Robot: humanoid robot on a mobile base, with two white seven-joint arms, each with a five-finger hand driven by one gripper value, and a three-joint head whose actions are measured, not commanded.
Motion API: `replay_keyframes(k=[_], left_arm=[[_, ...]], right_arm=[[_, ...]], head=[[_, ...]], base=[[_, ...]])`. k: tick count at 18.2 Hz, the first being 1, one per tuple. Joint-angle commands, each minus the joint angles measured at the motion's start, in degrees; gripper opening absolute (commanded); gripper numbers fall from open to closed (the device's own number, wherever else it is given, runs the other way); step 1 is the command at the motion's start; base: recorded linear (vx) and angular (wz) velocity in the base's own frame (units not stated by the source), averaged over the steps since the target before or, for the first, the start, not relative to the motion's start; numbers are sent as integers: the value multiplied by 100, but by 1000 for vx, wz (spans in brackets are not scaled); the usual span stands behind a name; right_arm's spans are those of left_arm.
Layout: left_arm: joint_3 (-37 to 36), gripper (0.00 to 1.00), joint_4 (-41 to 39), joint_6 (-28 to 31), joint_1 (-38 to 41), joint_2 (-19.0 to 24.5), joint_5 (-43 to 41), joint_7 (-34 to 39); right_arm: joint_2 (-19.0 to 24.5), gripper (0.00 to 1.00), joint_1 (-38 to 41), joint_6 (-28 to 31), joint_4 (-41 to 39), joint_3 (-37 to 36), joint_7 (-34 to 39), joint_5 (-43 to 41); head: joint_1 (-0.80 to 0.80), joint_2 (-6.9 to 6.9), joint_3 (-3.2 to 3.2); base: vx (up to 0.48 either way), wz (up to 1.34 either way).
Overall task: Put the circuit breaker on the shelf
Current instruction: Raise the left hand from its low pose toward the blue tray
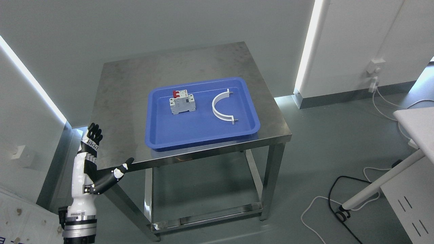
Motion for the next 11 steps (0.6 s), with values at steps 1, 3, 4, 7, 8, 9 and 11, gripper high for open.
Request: replay_keyframes(k=[1, 3, 4, 7, 8, 9, 11], left_arm=[[-527, 100, 224, 724, -1652, 123, -657, -678], [-1107, 99, 881, 1120, -2732, 236, -1420, -1100], [-1449, 99, 1363, 1157, -3208, 333, -1842, -1302], [-2128, 98, 2700, 1271, -4133, 431, -2740, -1533], [-2190, 98, 3122, 1297, -4466, 431, -3030, -1533], [-2234, 95, 3535, 1306, -4731, 422, -3346, -1533], [-2401, 93, 3794, 1638, -4865, 413, -3997, -1594]], right_arm=[[-100, 100, 88, -458, 0, 0, 20, 2], [-100, 100, 88, -458, 0, 0, 20, 2], [-100, 100, 88, -458, 0, 0, 20, -6], [-100, 100, 88, -458, 0, 0, 20, -6], [-100, 100, 88, -458, 0, 0, 20, -6], [-100, 100, 88, -458, 0, 0, 20, -6], [-100, 100, 88, -458, 0, 0, 20, -6]], head=[[0, 0, 0], [0, 0, 0], [0, 0, 0], [0, -1, 0], [0, -1, 0], [0, -1, 0], [0, -1, 0]], base=[[24, 21], [14, -6], [23, -3], [0, 0], [0, 0], [0, 0], [0, 0]])
